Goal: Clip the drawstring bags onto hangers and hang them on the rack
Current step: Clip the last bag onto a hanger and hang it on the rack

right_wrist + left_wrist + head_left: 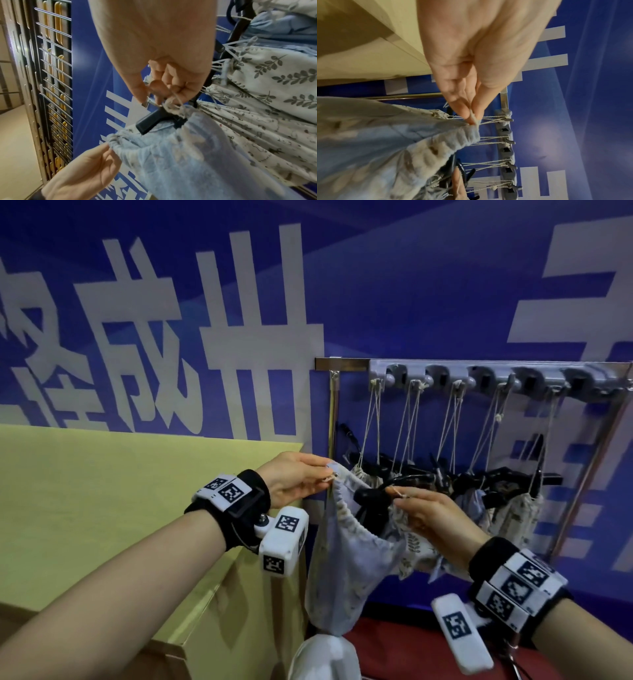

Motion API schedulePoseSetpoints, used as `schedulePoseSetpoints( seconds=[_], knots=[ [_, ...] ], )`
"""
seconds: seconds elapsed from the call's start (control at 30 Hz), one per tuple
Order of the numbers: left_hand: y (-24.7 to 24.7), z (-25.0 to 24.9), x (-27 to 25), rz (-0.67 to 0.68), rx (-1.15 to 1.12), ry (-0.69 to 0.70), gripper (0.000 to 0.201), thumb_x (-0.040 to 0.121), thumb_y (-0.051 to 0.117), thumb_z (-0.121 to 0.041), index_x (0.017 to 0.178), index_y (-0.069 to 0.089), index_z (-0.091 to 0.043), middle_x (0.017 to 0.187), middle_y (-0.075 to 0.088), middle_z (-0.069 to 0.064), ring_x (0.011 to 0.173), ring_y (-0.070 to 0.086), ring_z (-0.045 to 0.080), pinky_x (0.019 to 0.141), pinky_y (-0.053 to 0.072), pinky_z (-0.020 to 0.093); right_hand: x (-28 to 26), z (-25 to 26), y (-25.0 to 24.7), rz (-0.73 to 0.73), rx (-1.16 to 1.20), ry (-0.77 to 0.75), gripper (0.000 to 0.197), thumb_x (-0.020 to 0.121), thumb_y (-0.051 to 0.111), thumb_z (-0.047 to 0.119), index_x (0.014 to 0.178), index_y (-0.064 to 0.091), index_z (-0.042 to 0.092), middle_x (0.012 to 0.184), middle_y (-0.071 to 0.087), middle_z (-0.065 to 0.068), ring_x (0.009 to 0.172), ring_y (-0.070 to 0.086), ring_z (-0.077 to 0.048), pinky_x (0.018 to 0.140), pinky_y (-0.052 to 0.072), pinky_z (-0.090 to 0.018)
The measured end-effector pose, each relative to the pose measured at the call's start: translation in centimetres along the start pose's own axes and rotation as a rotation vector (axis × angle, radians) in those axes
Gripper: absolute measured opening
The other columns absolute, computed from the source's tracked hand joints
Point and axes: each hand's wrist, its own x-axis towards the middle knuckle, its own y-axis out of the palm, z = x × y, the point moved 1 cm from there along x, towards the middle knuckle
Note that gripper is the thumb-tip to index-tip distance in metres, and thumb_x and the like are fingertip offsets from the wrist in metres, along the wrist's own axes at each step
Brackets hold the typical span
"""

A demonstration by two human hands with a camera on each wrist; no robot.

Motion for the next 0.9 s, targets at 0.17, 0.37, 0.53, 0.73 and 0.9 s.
schedulePoseSetpoints(
  seconds=[0.17, 0.37, 0.53, 0.73, 0.9],
  knots=[
    [-1.0, -1.5, -0.9, -0.059, 0.157, -0.002, 0.025, 0.088, 0.060, 0.004, 0.112, 0.064, 0.001, 0.085, 0.068, 0.010, 0.059, 0.065, 0.008, 0.050, 0.052, 0.012, 0.3, 0.2, -1.1, -0.187, -0.026, -0.043, 0.022, 0.097, 0.053, 0.015, 0.096, 0.073, 0.006, 0.056, 0.033, 0.004, 0.051, 0.031, -0.011, 0.055, 0.028, -0.025],
    [-3.9, -2.5, -1.2, -0.236, 0.283, 0.056, 0.043, 0.084, 0.050, 0.015, 0.119, 0.058, -0.009, 0.078, 0.059, 0.009, 0.060, 0.056, 0.014, 0.043, 0.042, 0.018, 0.8, -0.5, -3.2, -0.248, 0.050, -0.026, 0.019, 0.095, 0.053, 0.012, 0.086, 0.068, 0.004, 0.053, 0.024, 0.006, 0.046, 0.025, -0.011, 0.053, 0.028, -0.025],
    [-8.4, -3.2, -1.6, -0.318, -0.091, -0.008, 0.050, 0.082, 0.037, 0.010, 0.123, 0.054, -0.011, 0.056, 0.037, -0.003, 0.047, 0.027, 0.007, 0.034, 0.020, 0.017, 1.6, -1.4, -9.6, -0.369, 0.339, 0.074, 0.028, 0.100, 0.040, 0.008, 0.075, 0.050, 0.013, 0.040, 0.024, 0.012, 0.029, 0.020, -0.003, 0.029, 0.017, -0.015],
    [-9.1, -2.6, -2.0, -0.415, 0.394, 0.035, 0.052, 0.081, 0.048, 0.015, 0.118, 0.061, -0.018, 0.070, 0.050, 0.009, 0.048, 0.029, 0.015, 0.040, 0.026, 0.021, 2.6, -1.4, -12.5, -0.376, 0.359, 0.049, 0.028, 0.100, 0.039, 0.007, 0.074, 0.046, 0.015, 0.040, 0.027, 0.011, 0.029, 0.023, -0.002, 0.029, 0.019, -0.014],
    [-4.8, -2.4, -1.8, -0.480, 1.038, 0.246, 0.008, 0.086, 0.065, -0.023, 0.086, 0.065, -0.015, 0.071, 0.057, -0.003, 0.069, 0.055, 0.017, 0.060, 0.042, 0.026, 2.5, 1.3, -8.8, -0.254, 0.366, 0.008, 0.030, 0.102, 0.037, 0.021, 0.074, 0.047, 0.015, 0.042, 0.027, 0.011, 0.032, 0.022, -0.003, 0.030, 0.018, -0.016]
  ],
)
